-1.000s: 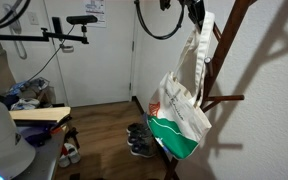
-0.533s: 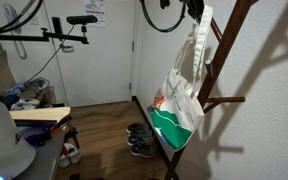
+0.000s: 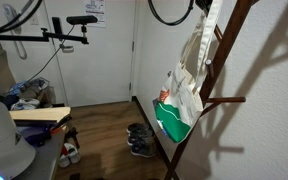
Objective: Take the bag and hang it on the left of the stand
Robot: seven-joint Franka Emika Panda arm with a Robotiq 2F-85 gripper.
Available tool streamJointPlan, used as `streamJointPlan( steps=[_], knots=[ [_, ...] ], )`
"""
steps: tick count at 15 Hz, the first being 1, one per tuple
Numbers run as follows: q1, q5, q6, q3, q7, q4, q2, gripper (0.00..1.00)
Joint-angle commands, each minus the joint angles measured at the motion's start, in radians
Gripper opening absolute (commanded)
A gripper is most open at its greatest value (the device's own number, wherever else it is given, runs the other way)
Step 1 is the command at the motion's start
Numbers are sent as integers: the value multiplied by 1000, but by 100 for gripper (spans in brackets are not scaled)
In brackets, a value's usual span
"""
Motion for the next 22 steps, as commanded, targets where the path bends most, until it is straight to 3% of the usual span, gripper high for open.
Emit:
streamJointPlan(
  steps=[1,7,11,14,17,18,19,22],
  knots=[
    [-68,127,9,2,-179,38,-17,2],
    [-198,433,1,1,-498,113,42,2],
    [-269,555,-56,1,-648,172,130,2],
    [-291,601,-87,1,-698,210,175,2],
    [-274,573,-116,-7,-715,247,196,3],
    [-263,553,-123,-10,-714,254,197,30],
    [-256,545,-128,-10,-718,260,198,32],
    [-224,490,-143,-18,-723,272,200,50]
  ],
)
